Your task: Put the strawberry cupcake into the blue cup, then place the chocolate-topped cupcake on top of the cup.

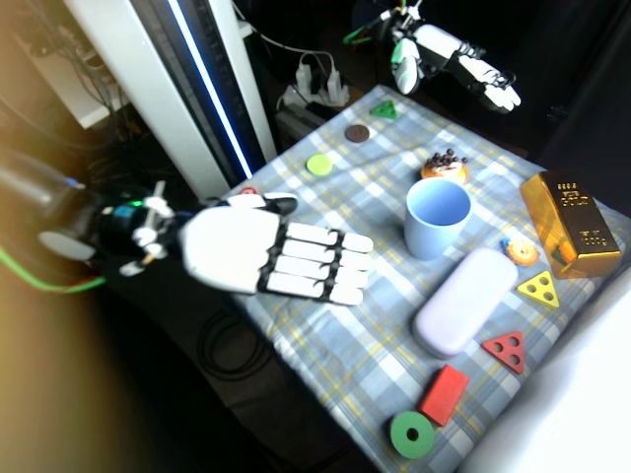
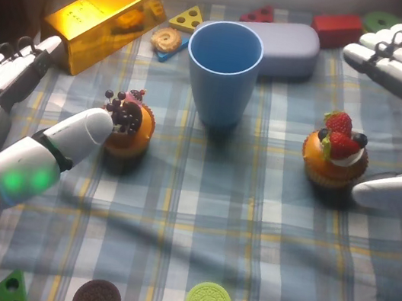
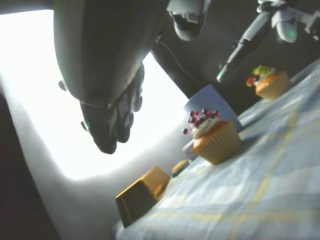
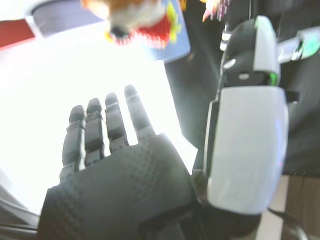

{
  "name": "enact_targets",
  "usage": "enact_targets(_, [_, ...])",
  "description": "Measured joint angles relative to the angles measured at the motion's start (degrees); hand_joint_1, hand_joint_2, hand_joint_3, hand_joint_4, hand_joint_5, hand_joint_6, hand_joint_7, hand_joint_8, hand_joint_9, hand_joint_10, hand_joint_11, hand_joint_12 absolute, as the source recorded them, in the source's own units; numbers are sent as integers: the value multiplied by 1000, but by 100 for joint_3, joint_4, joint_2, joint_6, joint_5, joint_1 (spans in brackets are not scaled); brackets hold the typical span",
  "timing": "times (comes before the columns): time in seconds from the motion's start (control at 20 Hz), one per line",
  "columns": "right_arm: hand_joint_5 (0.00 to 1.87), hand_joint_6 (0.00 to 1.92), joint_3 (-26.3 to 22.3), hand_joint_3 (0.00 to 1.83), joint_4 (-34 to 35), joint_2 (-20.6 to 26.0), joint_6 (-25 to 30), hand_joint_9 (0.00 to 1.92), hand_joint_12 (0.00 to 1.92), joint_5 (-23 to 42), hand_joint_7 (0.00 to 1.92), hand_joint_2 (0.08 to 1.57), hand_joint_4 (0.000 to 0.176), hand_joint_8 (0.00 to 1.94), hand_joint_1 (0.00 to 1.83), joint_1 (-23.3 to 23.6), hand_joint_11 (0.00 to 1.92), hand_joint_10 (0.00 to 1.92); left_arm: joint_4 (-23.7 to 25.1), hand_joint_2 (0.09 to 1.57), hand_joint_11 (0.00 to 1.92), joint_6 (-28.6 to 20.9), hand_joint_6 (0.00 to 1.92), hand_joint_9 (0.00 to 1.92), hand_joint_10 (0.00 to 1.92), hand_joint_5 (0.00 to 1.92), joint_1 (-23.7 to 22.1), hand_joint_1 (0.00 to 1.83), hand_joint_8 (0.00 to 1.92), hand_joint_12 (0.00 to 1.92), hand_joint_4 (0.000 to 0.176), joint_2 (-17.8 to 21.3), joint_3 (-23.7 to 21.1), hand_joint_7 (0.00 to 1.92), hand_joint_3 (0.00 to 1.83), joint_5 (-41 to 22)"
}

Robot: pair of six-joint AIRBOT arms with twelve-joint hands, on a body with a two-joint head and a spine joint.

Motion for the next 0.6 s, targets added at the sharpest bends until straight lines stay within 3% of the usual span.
enact_targets(0.1, [0,0,197,8,-671,55,363,0,3,-483,1,852,34,0,260,376,5,0,-17,915,101,0,2,220,10,175,15,0,2,135,89,35,-2,189,0,50])
enact_targets(0.15, [0,0,334,3,-1246,59,758,0,0,-811,5,846,68,2,287,699,0,0,2,909,97,-2,1,210,5,172,15,0,0,132,96,61,-4,181,0,55])
enact_targets(0.25, [0,0,435,0,-2070,50,1318,0,0,-1117,0,839,97,0,299,970,0,0,26,909,113,0,1,211,4,174,15,0,1,136,99,94,-37,182,0,46])
enact_targets(0.3, [0,0,472,0,-2387,4,1506,0,0,-1207,0,832,96,0,306,1021,0,0,13,913,118,0,6,219,7,186,15,0,4,136,91,94,-37,190,0,48])
enact_targets(0.35, [0,0,520,1,-2861,-120,1790,0,2,-1414,0,843,80,0,322,1073,6,0,11,900,98,0,1,210,2,178,15,0,0,125,90,94,-35,182,0,55])
enact_targets(0.4, [0,0,544,1,-3023,-166,1886,0,2,-1462,0,843,80,0,322,1082,6,0,31,900,98,-2,1,210,2,178,15,0,0,125,90,94,-37,182,0,57])
enact_targets(0.45, [0,0,568,2,-3226,-208,2031,48,42,-1521,36,845,59,12,282,1104,93,17,44,894,103,0,1,209,1,177,15,0,2,127,93,98,-37,186,0,59])
enact_targets(0.5, [10,4,603,5,-3403,-243,2234,69,57,-1539,64,854,54,19,284,1150,123,22,42,892,124,-2,2,208,1,181,15,0,2,136,87,101,-37,187,0,61])
enact_targets(0.55, [20,5,693,9,-3683,-258,2632,63,56,-1513,79,872,77,17,316,1209,115,13,39,896,119,0,0,199,0,164,15,0,0,133,97,105,-35,178,0,79])
enact_targets(0.6, [20,5,721,9,-3801,-258,2813,63,56,-1504,79,872,77,17,316,1213,115,13,39,896,119,0,0,199,0,164,15,0,0,133,97,105,-37,178,0,79])
